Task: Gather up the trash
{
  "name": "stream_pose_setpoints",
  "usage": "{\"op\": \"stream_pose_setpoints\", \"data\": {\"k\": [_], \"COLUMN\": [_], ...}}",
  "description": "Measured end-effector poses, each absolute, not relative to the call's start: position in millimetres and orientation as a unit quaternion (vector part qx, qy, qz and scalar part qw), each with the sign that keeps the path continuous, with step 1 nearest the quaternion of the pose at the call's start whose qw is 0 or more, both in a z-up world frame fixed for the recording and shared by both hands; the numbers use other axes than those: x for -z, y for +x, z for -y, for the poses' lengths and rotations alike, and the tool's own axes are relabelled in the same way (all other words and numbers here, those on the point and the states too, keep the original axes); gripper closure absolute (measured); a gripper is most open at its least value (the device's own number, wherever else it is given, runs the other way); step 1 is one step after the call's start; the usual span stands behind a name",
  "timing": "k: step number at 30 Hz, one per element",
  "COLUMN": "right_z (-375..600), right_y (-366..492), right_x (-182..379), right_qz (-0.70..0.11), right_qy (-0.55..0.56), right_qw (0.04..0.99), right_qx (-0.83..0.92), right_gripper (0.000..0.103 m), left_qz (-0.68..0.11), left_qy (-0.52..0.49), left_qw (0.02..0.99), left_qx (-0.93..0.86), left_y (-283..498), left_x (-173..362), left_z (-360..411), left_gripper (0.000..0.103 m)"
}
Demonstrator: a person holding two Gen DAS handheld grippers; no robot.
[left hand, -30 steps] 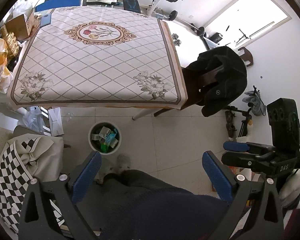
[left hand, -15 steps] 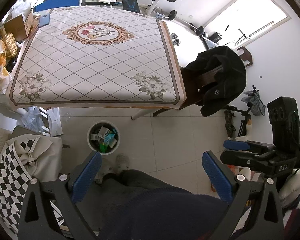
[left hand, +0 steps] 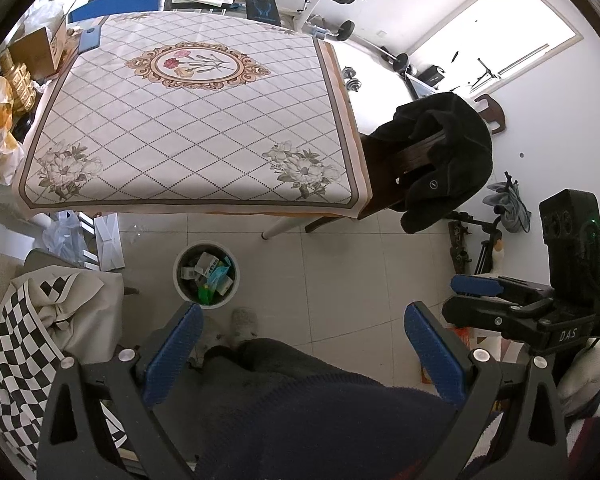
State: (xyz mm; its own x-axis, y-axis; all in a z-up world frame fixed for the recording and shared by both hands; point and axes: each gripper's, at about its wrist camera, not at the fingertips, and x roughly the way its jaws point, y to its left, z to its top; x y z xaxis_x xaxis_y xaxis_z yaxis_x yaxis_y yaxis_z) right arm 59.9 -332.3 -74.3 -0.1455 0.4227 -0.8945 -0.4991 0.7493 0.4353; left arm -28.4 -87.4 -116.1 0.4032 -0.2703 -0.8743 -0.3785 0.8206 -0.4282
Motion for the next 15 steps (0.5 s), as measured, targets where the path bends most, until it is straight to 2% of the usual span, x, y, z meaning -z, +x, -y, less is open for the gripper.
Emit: {"op": "stream_pose_setpoints", "data": {"k": [15], "right_z": [329.6], "right_y": [54.9], "right_x": [73.7], "right_qz": [-0.669], "right_qy": [-0.024], "right_qw": [0.656], "right_qx": [-0.349], "right_gripper": [0.0], "left_qz": [-0.545], "left_qy": [-0.297], "left_qw": [0.783], "left_qx": [-0.033], "left_y": [-29.1], "left_x": [116.3], "left_z": [87.1], "left_gripper": [0.0]}}
